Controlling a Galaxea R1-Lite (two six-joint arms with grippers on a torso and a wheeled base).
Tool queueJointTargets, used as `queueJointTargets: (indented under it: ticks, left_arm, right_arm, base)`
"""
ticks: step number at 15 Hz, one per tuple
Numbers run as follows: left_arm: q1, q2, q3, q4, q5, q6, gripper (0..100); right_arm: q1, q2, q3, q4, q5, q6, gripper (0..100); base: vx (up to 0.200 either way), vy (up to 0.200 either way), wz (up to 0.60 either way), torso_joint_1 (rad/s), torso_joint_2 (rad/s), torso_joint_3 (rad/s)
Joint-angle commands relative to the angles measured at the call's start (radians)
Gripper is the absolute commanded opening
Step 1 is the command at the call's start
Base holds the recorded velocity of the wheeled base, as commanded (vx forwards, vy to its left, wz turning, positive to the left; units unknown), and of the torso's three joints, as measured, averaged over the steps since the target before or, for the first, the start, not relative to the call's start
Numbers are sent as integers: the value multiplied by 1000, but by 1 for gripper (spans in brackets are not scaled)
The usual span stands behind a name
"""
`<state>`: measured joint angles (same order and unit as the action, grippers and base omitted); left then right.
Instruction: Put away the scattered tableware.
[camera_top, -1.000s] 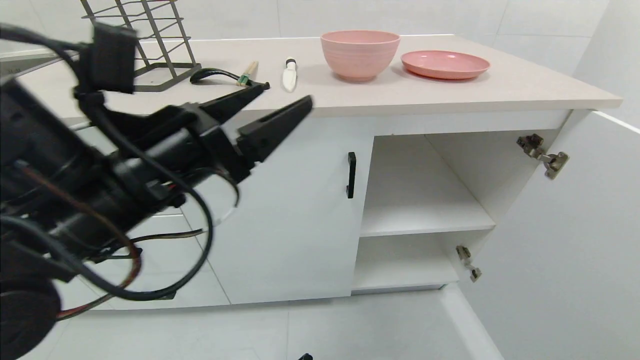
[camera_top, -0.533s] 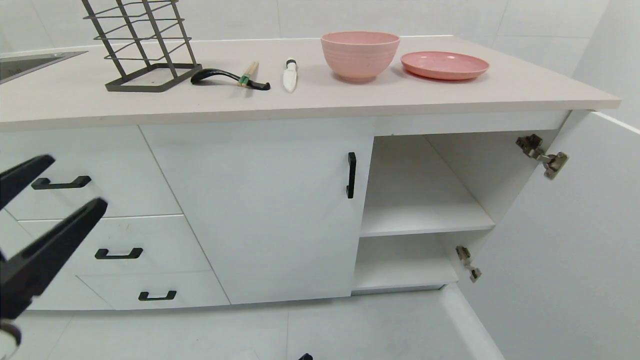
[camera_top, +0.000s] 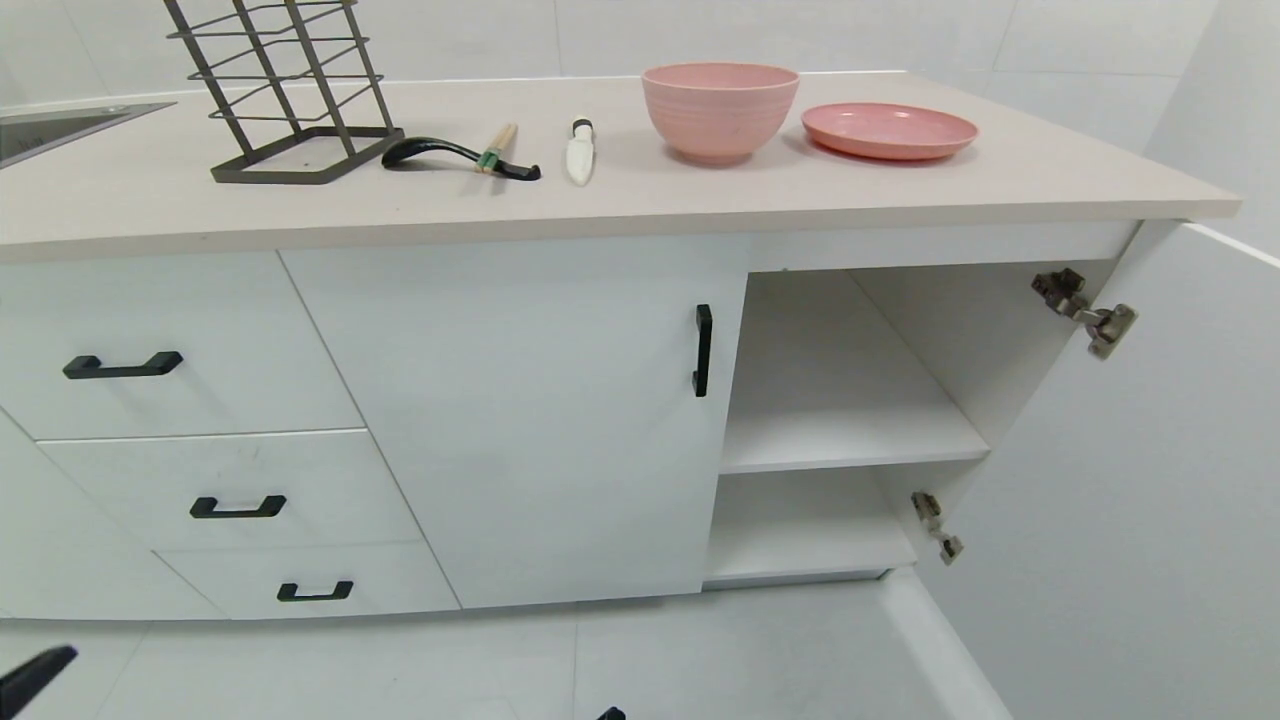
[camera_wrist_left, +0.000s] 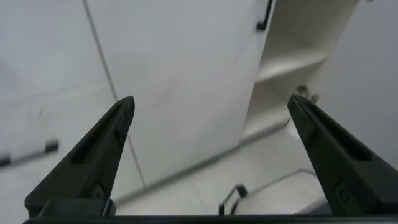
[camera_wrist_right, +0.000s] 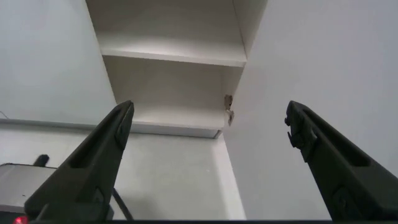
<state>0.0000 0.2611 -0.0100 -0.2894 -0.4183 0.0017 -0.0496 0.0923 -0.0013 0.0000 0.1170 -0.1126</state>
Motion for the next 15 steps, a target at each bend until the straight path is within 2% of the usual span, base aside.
queueJointTargets:
  ticks: [1,3,4,5,7,8,14,15]
  left_arm:
    - [5,-260,5,249,82,9,100]
    - [3,-261,8,236,231,18,100]
    - [3,-261,10,268,377,69,100]
    - [3,-261,10,288,440,60,100]
    - [2,-261,10,285,398,21,100]
    - [2,-261,10,286,398,14,100]
    - [2,-261,10,286,403,4,100]
    - [2,-261,10,286,417,4,100]
  right_arm:
    - [0,0,1,5,-2,37,100]
    - [-1,1,1,5,-8,42,100]
    - [-1,1,1,5,-59,40,100]
    - [-1,1,1,5,-76,44,100]
    - [19,-8,1,5,-22,47,100]
    - [40,-45,1,5,-16,47,100]
    - [50,-86,1,6,-16,48,100]
    - [50,-86,1,6,-16,47,100]
  base:
    - [0,0,0,0,0,0]
    - [0,0,0,0,0,0]
    - [0,0,0,0,0,0]
    - [0,0,0,0,0,0]
    - [0,0,0,0,0,0]
    - [0,0,0,0,0,0]
    - [0,0,0,0,0,0]
    - [0,-200,-600,2,2,2]
